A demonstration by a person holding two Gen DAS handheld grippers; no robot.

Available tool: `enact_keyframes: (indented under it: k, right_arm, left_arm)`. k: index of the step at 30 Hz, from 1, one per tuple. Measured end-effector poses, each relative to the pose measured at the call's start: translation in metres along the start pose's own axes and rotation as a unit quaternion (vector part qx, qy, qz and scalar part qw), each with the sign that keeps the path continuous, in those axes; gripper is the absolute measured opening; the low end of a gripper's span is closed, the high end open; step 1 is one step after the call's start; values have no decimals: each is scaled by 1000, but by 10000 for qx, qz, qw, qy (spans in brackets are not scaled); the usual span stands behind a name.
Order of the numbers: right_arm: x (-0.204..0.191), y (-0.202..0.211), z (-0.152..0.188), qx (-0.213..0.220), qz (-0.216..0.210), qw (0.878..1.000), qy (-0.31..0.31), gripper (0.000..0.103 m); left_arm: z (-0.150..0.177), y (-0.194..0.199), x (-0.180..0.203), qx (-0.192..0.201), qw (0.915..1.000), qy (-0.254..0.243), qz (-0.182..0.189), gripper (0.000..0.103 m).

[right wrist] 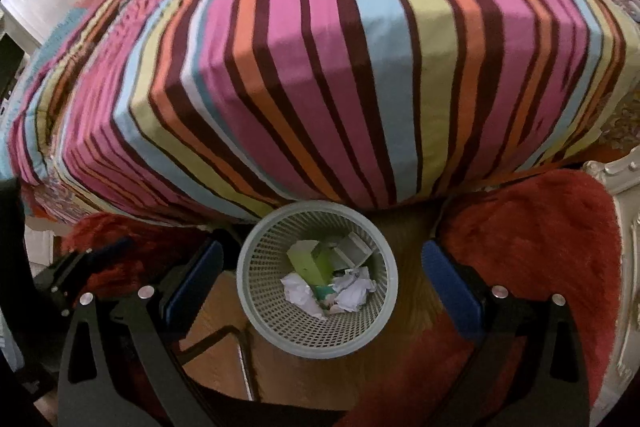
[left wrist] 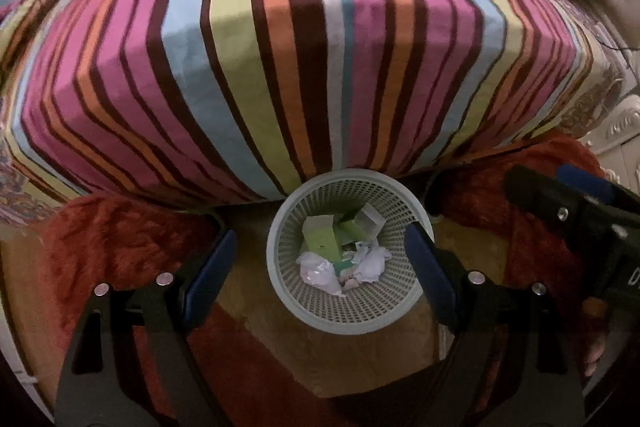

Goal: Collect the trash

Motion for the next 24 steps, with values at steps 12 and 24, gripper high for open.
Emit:
enact_keyframes:
  k: [12, 24]
  right_arm:
    - [-20, 45, 0, 630, 91, 9973, 352, 95]
    - [-19, 52, -7, 685, 167, 9966, 417, 95]
  left_arm:
    - [-7, 46, 4, 795, 9968, -92, -72, 83]
    - [-8, 48, 10, 852, 9961, -220, -98, 83]
Point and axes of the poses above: each gripper's, at about its wrist camera, not at the fingertips, and y roughly against the way its jaws point, x to its right, z to its underside, the point moved 9 cm from there along -y, roughly the way its jaws point
